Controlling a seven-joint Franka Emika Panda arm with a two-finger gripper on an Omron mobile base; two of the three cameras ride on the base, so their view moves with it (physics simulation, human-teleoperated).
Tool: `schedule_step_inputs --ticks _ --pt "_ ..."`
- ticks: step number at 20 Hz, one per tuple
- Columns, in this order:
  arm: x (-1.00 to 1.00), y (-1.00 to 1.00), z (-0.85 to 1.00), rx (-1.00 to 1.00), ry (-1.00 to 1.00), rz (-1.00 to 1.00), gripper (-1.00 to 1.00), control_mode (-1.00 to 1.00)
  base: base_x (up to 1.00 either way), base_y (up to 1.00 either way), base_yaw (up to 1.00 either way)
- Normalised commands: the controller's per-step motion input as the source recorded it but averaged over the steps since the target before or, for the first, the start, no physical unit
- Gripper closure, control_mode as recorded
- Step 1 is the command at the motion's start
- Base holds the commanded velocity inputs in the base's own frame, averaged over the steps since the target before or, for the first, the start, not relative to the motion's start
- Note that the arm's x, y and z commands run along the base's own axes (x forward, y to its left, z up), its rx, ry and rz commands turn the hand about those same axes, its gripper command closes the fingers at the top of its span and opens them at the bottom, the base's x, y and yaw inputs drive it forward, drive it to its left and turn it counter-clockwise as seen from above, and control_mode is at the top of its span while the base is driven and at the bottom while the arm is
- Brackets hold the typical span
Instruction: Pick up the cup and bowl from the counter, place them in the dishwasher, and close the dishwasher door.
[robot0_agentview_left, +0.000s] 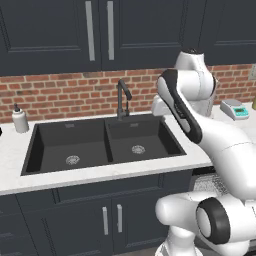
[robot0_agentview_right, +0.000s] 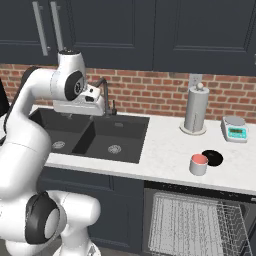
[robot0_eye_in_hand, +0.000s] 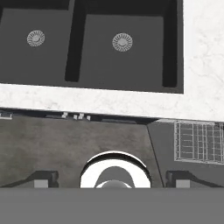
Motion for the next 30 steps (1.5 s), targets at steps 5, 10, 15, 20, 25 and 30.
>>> schedule_step_inputs --ticks 5,10,15,20,25,30 --pt "0.00 -0.06 -0.26 0.00 0.20 0.00 -1.00 -1.00 0.00 0.00 0.00" --pt "0.00 -0.51 -0.14 0.00 0.03 0.00 -1.00 -1.00 0.00 0.00 0.00" --pt "0.00 -0.69 -0.28 0.01 0.00 -0.01 -1.00 -1.00 0.00 0.00 0.00" --pt "0.00 -0.37 -0.43 0.00 -0.05 -0.01 -1.00 -1.00 0.00 0.00 0.00" --pt "0.00 -0.22 -0.34 0.00 -0.05 0.00 -1.00 -1.00 0.00 0.00 0.00" --pt "0.00 -0.40 -0.17 0.00 -0.01 0.00 -1.00 -1.00 0.00 0.00 0.00"
